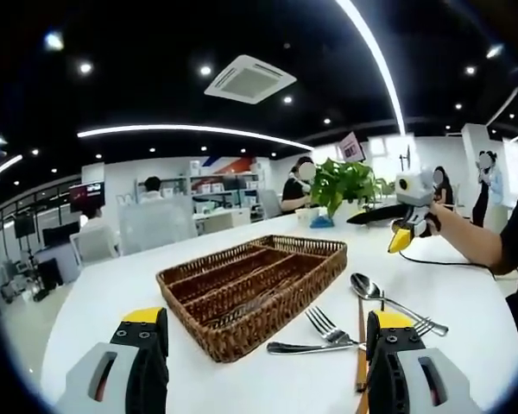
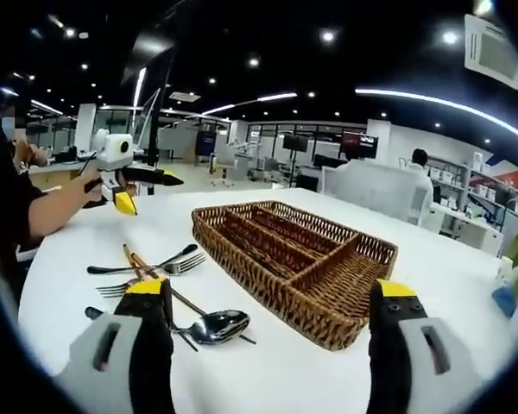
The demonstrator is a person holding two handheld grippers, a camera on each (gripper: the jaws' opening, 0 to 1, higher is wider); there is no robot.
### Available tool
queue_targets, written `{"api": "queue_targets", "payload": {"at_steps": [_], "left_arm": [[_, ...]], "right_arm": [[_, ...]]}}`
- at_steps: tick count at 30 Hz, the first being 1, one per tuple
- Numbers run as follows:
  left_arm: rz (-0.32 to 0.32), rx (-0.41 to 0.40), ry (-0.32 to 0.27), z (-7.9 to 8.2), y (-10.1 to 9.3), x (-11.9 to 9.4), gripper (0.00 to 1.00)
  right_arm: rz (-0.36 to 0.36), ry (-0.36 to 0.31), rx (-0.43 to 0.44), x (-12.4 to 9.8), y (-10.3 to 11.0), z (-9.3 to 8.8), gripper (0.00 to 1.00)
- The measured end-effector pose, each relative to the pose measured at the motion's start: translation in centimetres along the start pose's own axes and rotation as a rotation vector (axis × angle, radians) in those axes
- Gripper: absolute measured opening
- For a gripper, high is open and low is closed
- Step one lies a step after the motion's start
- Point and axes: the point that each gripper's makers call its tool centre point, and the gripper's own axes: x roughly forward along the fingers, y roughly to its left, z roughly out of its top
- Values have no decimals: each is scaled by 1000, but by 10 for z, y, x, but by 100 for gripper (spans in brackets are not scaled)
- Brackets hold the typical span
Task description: Arrange the knives, forks, and spoons in their matching storage slots by inserting each utensil handle-first until every utensil is classified and aligned in the correct compartment
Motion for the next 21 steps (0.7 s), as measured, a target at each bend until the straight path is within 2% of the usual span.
{"api": "queue_targets", "payload": {"at_steps": [4,6,10,16,21], "left_arm": [[-6,2,5,-2,-1,1,100],[-7,4,7,-2,-2,2,100],[-9,10,13,-4,-2,3,100],[-12,10,18,-6,-3,4,100],[-16,11,14,-5,-5,4,100]], "right_arm": [[56,40,44,8,9,-14,88],[56,37,50,12,9,-17,81],[75,63,56,22,15,-28,78],[107,89,124,34,19,-38,63],[139,111,145,38,25,-45,51]]}}
